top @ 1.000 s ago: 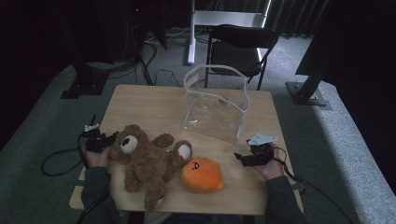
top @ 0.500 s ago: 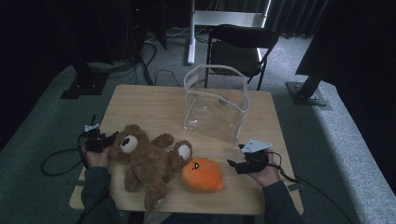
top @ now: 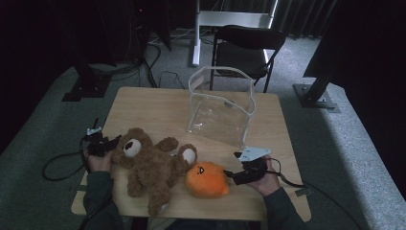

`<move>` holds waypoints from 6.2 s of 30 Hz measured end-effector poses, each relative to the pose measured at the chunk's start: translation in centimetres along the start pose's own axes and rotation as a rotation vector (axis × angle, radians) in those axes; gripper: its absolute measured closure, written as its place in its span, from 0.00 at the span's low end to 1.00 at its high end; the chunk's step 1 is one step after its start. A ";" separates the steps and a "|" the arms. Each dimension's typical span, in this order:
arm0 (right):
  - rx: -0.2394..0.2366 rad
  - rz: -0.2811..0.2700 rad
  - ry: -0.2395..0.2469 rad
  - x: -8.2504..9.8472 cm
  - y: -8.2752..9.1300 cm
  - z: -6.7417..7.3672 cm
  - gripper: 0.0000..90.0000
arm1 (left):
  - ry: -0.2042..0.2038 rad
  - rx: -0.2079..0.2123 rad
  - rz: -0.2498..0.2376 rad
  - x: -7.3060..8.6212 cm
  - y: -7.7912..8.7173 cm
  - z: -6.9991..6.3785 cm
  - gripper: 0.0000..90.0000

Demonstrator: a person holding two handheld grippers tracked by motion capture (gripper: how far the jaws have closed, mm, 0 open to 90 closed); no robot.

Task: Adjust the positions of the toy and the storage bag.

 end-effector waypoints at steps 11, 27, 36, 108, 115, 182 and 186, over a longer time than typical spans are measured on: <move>-0.084 -0.005 0.036 -1.1 -1.2 1.9 0.18 | -0.001 0.001 0.001 0.0 0.0 0.0 0.35; -0.195 0.042 -0.015 -0.3 -3.4 2.3 0.16 | -0.001 0.000 0.001 0.0 0.0 0.0 0.35; -0.288 0.075 -0.048 0.1 -3.9 2.3 0.40 | -0.002 -0.002 0.001 0.0 0.0 0.0 0.35; 0.459 -0.026 -0.344 6.1 6.7 -11.2 0.78 | -0.002 0.001 0.001 0.0 0.0 0.0 0.35; 0.414 -0.066 -0.364 5.8 7.1 -11.2 0.56 | -0.002 0.002 0.001 0.0 0.0 0.0 0.35; 0.003 -0.118 -0.088 -2.7 -0.3 -1.5 0.44 | -0.005 0.004 0.003 0.1 0.1 0.0 0.35; -0.021 -0.112 -0.083 -2.9 -1.0 -1.1 0.43 | -0.006 0.004 0.003 0.1 0.1 0.0 0.35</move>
Point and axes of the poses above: each handheld gripper's, and its own axes: y roughly backward along the jaws, x roughly out of its underside, z roughly to its left, the point moved 3 cm from there along -y, roughly forward along the jaws
